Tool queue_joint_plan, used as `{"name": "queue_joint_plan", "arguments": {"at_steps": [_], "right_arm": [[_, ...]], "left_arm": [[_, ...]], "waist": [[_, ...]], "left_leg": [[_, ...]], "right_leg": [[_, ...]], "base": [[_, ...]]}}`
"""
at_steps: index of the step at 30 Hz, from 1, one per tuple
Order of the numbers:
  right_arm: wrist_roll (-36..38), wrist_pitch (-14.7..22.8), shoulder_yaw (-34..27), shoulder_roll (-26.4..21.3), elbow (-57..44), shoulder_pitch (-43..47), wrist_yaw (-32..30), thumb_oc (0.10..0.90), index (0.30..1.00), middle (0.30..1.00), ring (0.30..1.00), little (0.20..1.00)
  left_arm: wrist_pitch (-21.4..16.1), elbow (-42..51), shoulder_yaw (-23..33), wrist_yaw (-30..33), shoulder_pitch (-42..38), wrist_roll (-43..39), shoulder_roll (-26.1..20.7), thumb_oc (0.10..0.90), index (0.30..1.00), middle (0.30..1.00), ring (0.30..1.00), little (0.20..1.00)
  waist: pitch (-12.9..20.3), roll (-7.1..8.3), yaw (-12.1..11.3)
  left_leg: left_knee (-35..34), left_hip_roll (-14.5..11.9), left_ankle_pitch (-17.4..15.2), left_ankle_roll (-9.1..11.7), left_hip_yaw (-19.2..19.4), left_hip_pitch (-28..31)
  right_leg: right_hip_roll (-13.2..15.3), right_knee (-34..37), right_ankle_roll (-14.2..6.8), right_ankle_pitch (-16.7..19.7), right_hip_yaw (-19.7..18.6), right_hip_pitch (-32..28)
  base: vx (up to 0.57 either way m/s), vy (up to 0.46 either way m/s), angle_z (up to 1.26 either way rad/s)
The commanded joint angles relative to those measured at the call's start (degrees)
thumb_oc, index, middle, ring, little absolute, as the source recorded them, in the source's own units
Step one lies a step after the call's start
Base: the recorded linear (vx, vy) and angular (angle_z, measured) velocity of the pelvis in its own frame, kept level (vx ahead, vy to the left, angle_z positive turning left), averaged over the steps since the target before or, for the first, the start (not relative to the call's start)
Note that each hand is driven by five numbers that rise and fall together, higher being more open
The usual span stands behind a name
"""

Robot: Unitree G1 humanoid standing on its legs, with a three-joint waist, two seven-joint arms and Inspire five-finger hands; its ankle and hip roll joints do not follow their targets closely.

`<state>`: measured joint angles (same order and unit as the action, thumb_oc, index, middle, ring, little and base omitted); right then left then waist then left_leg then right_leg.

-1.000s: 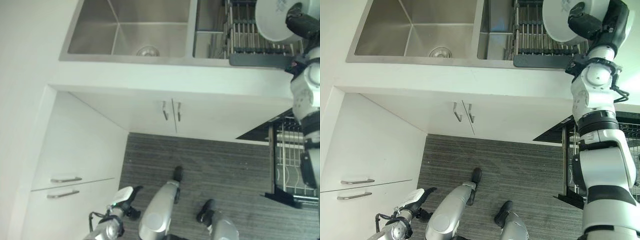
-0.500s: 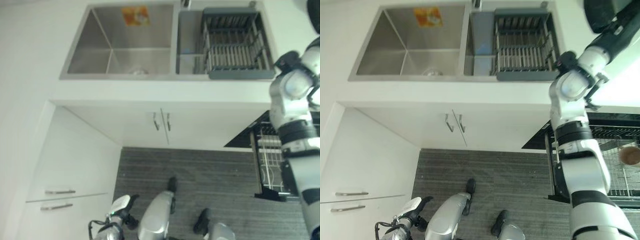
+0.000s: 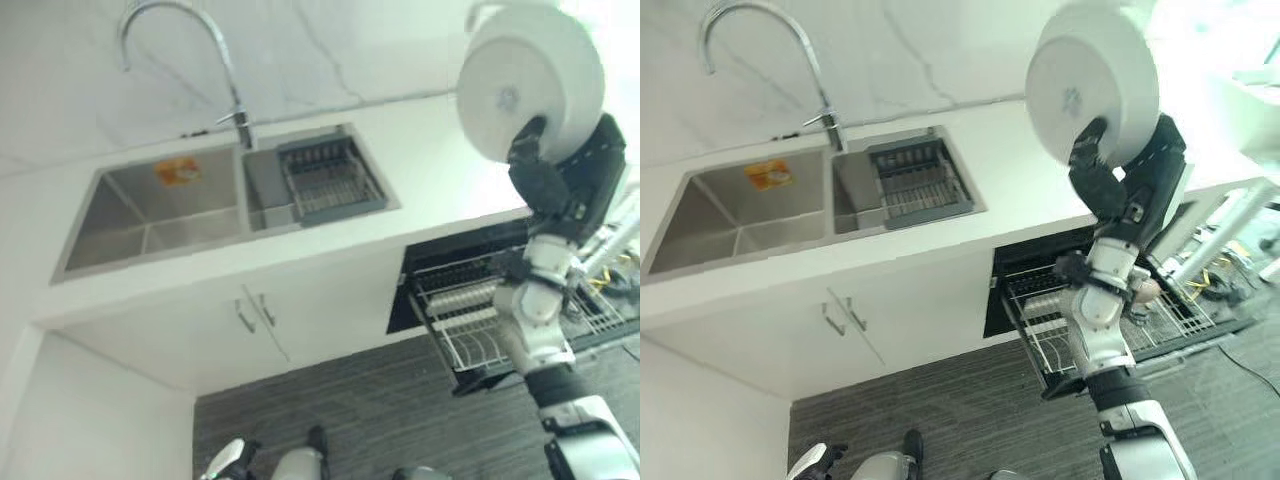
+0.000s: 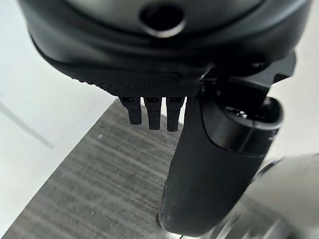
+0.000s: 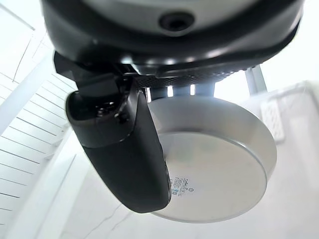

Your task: Place the dishes in the dishwasher.

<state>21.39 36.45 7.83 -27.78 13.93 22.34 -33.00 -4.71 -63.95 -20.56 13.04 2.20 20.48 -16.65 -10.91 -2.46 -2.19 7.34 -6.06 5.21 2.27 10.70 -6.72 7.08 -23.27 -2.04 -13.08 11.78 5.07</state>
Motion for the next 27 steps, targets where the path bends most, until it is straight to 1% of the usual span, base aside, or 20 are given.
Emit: {"name": "queue_joint_plan", "arguments": {"at_steps": [1,2,3,4,8,9,11,12,14,16,18,19,21,23,25,27], "right_arm": [[-2.9,3.9,-3.2,-3.2,-7.4,6.9,4.9,0.400,0.300,0.300,0.300,0.300],[-2.7,3.8,-3.9,-3.3,-8.7,4.2,6.5,0.400,0.300,0.300,0.300,0.300],[-2.6,3.7,-4.1,-3.2,-9.4,2.8,7.5,0.400,0.300,0.300,0.300,0.300],[-2.1,3.4,-4.9,-3.7,-10.7,-0.8,10.1,0.400,0.300,0.300,0.300,0.300],[0.0,2.4,-6.4,-4.2,-11.7,-4.4,13.0,0.400,0.300,0.300,0.300,0.300],[0.9,1.8,-7.2,-4.2,-11.7,-6.6,14.8,0.400,0.300,0.300,0.300,0.300],[-0.1,0.9,-8.0,-4.6,-11.5,-8.4,16.4,0.400,0.300,0.300,0.300,0.300],[-1.2,0.6,-7.7,-5.0,-11.1,-8.9,16.1,0.400,0.300,0.300,0.300,0.300],[-1.9,-0.7,-7.5,-5.2,-9.3,-9.5,17.3,0.400,0.300,0.300,0.300,0.300],[-2.5,-1.1,-7.1,-5.3,-7.3,-9.6,17.9,0.400,0.300,0.300,0.300,0.300],[-4.6,-1.2,-6.5,-5.8,-5.2,-9.2,16.6,0.400,0.300,0.300,0.300,0.300],[-6.1,-1.5,-6.3,-6.1,-4.3,-8.7,15.5,0.400,0.300,0.300,0.300,0.300],[-6.8,-2.4,-5.5,-7.0,-2.4,-7.1,15.2,0.400,0.300,0.300,0.300,0.300],[-7.2,-3.8,-3.9,-8.1,-0.1,-4.5,16.1,0.400,0.300,0.300,0.300,0.300],[-7.2,-4.7,-2.6,-8.9,2.2,-1.9,16.7,0.400,0.300,0.300,0.300,0.300],[-7.2,-5.1,-2.3,-9.1,2.7,-1.1,16.8,0.400,0.300,0.300,0.300,0.300]], "left_arm": [[0.3,-0.1,-0.8,0.5,-3.1,-2.3,-0.9,0.800,0.900,0.900,0.900,0.900],[0.2,0.5,0.0,0.3,-3.5,-2.7,-1.1,0.800,0.900,0.900,0.900,0.900],[0.2,0.9,0.2,0.4,-3.8,-3.3,-1.2,0.800,0.900,0.900,0.900,0.900],[0.4,2.2,1.1,0.2,-4.6,-4.2,-1.2,0.800,0.900,0.900,0.900,0.900],[-0.1,3.4,1.8,-0.4,-5.3,-4.6,-1.2,0.800,0.900,0.900,0.900,0.900],[-0.4,4.2,1.8,-0.7,-5.5,-4.4,-1.1,0.800,0.900,0.900,0.900,0.900],[-0.3,5.3,1.5,-1.3,-5.6,-4.1,-1.0,0.800,0.900,0.900,0.900,0.900],[-0.2,5.8,1.0,-1.6,-5.6,-4.1,-0.9,0.800,0.900,0.900,0.900,0.900],[-0.3,6.5,0.3,-2.2,-5.3,-3.1,-0.6,0.800,0.900,0.900,0.900,0.900],[-0.4,7.0,-0.6,-2.7,-5.0,-1.9,-0.4,0.800,0.900,0.900,0.900,0.900],[-0.5,7.5,-1.6,-3.0,-4.6,-0.3,-0.4,0.800,0.900,0.900,0.900,0.900],[-0.2,7.7,-2.2,-3.3,-4.5,0.7,-0.4,0.800,0.900,0.900,0.900,0.900],[0.7,8.3,-3.6,-3.6,-4.8,2.4,-1.0,0.800,0.900,0.900,0.900,0.900],[1.0,8.4,-4.9,-4.3,-5.8,3.6,-2.0,0.800,0.900,0.900,0.900,0.900],[1.0,8.0,-5.7,-4.9,-6.7,3.9,-2.7,0.800,0.900,0.900,0.900,0.900],[1.0,7.9,-5.9,-5.1,-7.0,3.8,-2.8,0.800,0.900,0.900,0.900,0.900]], "waist": [[1.4,1.60,-1.2],[1.5,1.73,0.0],[1.5,1.82,0.6],[1.5,2.10,2.0],[1.5,2.21,3.1],[1.4,2.26,3.8],[1.2,2.30,4.3],[1.1,2.30,4.4],[0.5,2.33,4.6],[0.2,2.34,4.5],[0.0,2.32,4.3],[-0.2,2.28,4.2],[-0.7,2.11,3.7],[-1.4,1.75,3.3],[-2.0,1.43,2.9],[-2.3,1.36,2.8]], "left_leg": [[9.8,1.1,-13.9,1.0,-1.8,1.2],[9.8,0.5,-13.8,1.2,-1.0,1.4],[9.8,0.1,-13.8,1.3,-0.6,1.5],[9.8,-0.8,-13.7,1.6,0.4,1.7],[9.8,-1.6,-13.5,2.0,1.3,1.8],[9.8,-2.1,-13.5,2.1,1.6,1.8],[9.8,-2.5,-13.4,2.4,1.9,1.8],[9.8,-2.7,-13.3,2.4,2.2,1.8],[9.8,-3.1,-13.7,2.6,2.5,2.3],[9.8,-3.3,-13.7,2.7,2.6,2.4],[9.8,-3.3,-13.8,2.7,2.5,2.4],[9.8,-3.3,-13.7,2.7,2.3,2.4],[9.8,-3.1,-13.6,2.7,1.6,2.0],[9.8,-2.7,-13.5,2.6,0.8,1.3],[9.8,-2.3,-13.4,2.5,0.2,0.7],[9.8,-2.2,-13.4,2.5,0.0,0.7]], "right_leg": [[-1.2,6.1,-1.9,1.8,3.8,-2.8],[-1.3,6.1,-1.9,1.8,3.4,-2.5],[-1.3,6.1,-2.0,1.9,3.1,-2.4],[-1.3,6.1,-2.2,2.1,2.4,-1.9],[-1.3,6.1,-2.5,2.3,1.9,-1.4],[-1.2,6.1,-2.7,2.5,1.6,-1.1],[-0.9,6.1,-2.9,2.6,1.4,-0.7],[-0.8,6.1,-3.0,2.7,1.4,-0.6],[-0.4,6.1,-3.2,2.5,1.6,-0.8],[-0.2,6.1,-3.3,2.5,1.7,-0.9],[0.0,6.1,-3.4,2.6,1.8,-0.8],[0.1,6.1,-3.4,2.6,1.8,-0.8],[0.4,6.1,-3.4,2.8,1.8,-0.4],[0.5,6.1,-3.4,3.0,1.7,0.2],[0.7,6.1,-3.4,3.1,1.5,0.8],[0.7,6.1,-3.4,3.2,1.5,0.9]], "base": [[-0.04,-0.065,-0.35],[-0.03,-0.065,-0.32],[-0.03,-0.100,-0.33],[-0.01,-0.079,-0.43],[0.01,-0.051,-0.35],[0.02,-0.051,-0.21],[0.01,-0.046,-0.18],[0.03,-0.041,-0.13],[0.04,-0.033,-0.11],[0.05,-0.023,-0.20],[0.05,-0.015,-0.10],[0.05,-0.001,-0.01],[0.02,0.004,-0.01],[0.01,0.017,-0.01],[0.01,0.037,-0.08],[-0.02,0.035,-0.05]]}}
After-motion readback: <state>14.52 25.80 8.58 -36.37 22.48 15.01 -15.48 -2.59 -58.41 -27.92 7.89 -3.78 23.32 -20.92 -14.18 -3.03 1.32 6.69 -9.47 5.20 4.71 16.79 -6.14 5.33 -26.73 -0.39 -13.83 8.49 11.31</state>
